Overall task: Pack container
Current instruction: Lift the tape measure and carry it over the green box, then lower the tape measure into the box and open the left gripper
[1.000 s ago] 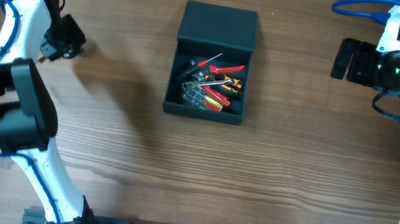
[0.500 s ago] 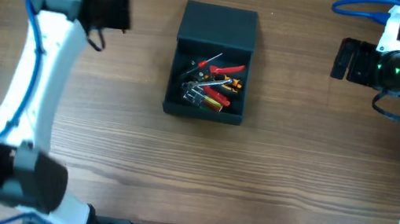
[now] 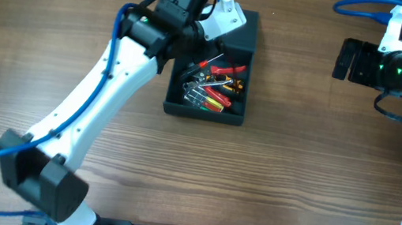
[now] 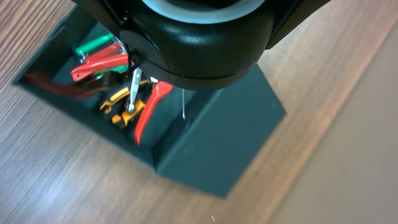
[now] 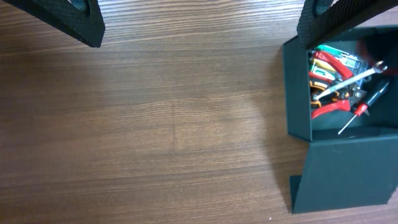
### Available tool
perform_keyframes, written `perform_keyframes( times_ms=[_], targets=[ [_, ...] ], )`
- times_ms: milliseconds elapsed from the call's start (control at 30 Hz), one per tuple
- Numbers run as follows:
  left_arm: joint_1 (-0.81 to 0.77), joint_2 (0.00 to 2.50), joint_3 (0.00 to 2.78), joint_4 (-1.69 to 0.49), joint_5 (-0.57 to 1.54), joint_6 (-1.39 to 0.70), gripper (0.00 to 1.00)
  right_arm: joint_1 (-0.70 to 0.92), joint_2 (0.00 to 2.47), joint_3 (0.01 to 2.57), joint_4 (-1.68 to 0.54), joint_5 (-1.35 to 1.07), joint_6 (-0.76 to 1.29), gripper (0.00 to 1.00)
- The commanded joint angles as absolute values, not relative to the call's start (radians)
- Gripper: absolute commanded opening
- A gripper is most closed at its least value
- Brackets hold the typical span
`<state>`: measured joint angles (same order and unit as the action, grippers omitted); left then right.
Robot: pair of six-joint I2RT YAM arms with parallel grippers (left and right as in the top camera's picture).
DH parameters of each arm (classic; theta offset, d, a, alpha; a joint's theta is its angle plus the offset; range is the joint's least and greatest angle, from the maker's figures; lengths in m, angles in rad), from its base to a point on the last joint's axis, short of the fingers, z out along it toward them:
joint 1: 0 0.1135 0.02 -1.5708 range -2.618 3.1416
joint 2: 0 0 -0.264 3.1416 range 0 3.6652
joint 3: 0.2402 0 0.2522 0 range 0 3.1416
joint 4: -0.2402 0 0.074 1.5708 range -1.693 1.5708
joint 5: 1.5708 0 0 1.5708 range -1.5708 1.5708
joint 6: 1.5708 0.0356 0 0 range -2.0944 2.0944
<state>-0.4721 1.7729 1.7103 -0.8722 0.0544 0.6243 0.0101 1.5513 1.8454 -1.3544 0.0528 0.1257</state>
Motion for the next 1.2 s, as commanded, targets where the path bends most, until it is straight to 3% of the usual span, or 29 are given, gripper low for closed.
perform_keyframes(
  times_ms=[0,767,800,933,1000,1133,1167],
  targets=[
    [-0.462,1.845,1.714,-0.875,0.067,0.666,0.04,0.007,1.554,1.841,-1.357,0.044,0.104,1.0],
    [-0.462,2.136,1.714,-0.915,0.092,0.665,0.06,0.007,1.554,1.841,-1.354,0.044,0.104,1.0],
    [-0.462,2.144,1.714,-0.918,0.093,0.665,0.09,0.007,1.554,1.841,-1.353,0.044,0.104,1.0],
    [-0.462,2.16,1.713,-0.918,0.098,0.665,0.37,0.007,1.554,1.841,-1.353,0.044,0.104,1.0],
    [-0.462,2.16,1.713,-0.918,0.101,0.665,0.57,0.007,1.554,1.841,-1.354,0.044,0.104,1.0],
    [-0.462,2.16,1.713,-0.933,0.1,0.666,0.78,0.007,1.554,1.841,-1.353,0.044,0.104,1.0],
    [-0.462,2.16,1.713,-0.937,0.099,0.665,0.78,0.007,1.554,1.841,-1.353,0.044,0.104,1.0]
  ],
)
